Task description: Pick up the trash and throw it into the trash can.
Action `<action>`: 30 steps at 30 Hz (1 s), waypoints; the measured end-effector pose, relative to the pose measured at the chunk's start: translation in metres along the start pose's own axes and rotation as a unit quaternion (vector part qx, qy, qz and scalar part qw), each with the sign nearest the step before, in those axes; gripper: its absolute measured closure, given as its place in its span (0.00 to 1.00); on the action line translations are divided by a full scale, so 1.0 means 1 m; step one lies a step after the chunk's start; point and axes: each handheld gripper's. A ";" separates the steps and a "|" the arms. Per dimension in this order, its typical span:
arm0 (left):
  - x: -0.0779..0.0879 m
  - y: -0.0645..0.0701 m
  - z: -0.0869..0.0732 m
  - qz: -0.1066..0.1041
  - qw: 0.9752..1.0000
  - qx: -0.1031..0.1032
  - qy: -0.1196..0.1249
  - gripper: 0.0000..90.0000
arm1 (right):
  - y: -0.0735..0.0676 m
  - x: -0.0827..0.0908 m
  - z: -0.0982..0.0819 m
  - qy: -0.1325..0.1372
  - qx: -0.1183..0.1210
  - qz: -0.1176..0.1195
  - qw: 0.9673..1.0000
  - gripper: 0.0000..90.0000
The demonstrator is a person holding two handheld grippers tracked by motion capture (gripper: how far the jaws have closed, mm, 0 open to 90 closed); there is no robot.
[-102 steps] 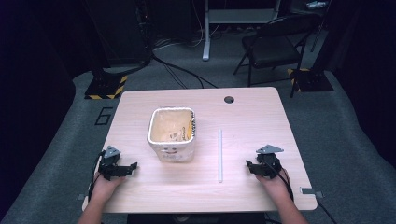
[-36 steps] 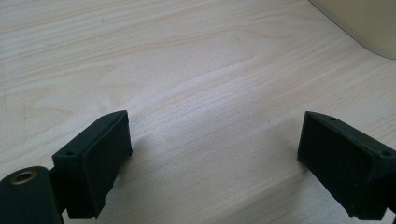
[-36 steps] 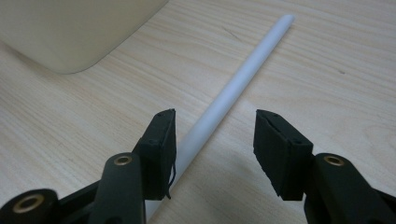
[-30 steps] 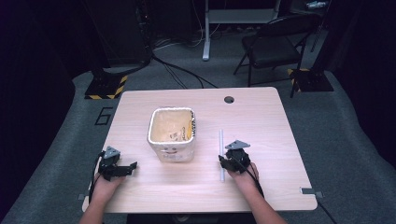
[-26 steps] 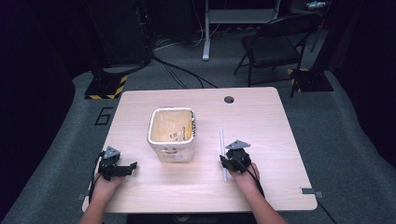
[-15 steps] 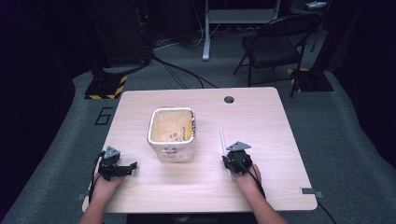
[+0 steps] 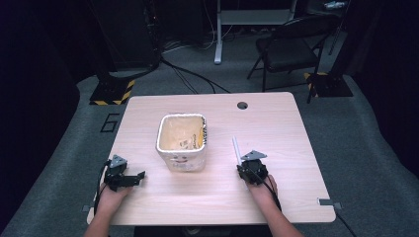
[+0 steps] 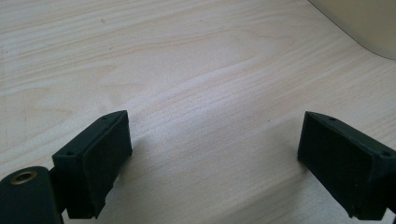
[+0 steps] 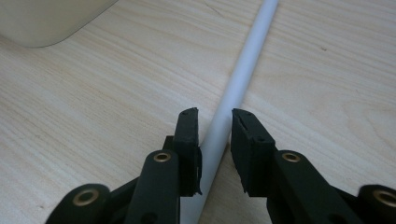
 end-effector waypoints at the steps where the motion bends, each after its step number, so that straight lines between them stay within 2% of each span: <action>1: 0.000 0.000 0.000 0.000 1.000 0.000 0.000 0.10 | 0.001 0.000 0.000 0.000 0.001 0.001 1.000 0.82; 2: 0.000 0.000 0.000 0.000 1.000 0.000 0.000 0.10 | 0.001 0.001 0.000 -0.001 -0.001 0.002 1.000 0.86; 17: 0.000 0.000 0.000 0.000 1.000 0.000 0.000 0.10 | 0.005 0.002 0.004 -0.007 0.000 0.003 1.000 0.87; 24: 0.000 0.000 0.000 0.000 1.000 0.000 0.000 0.10 | 0.010 0.010 0.015 -0.003 -0.014 0.010 1.000 0.87; 30: 0.000 0.000 0.000 0.000 1.000 0.000 0.000 0.10 | 0.014 0.017 0.023 0.000 -0.015 0.016 1.000 0.87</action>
Point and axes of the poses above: each handheld gripper's, and its own axes: x roughly backward along the jaws, z roughly out of its top, y roughly to its right, and after that the axes turned 13 degrees about y, right-handed
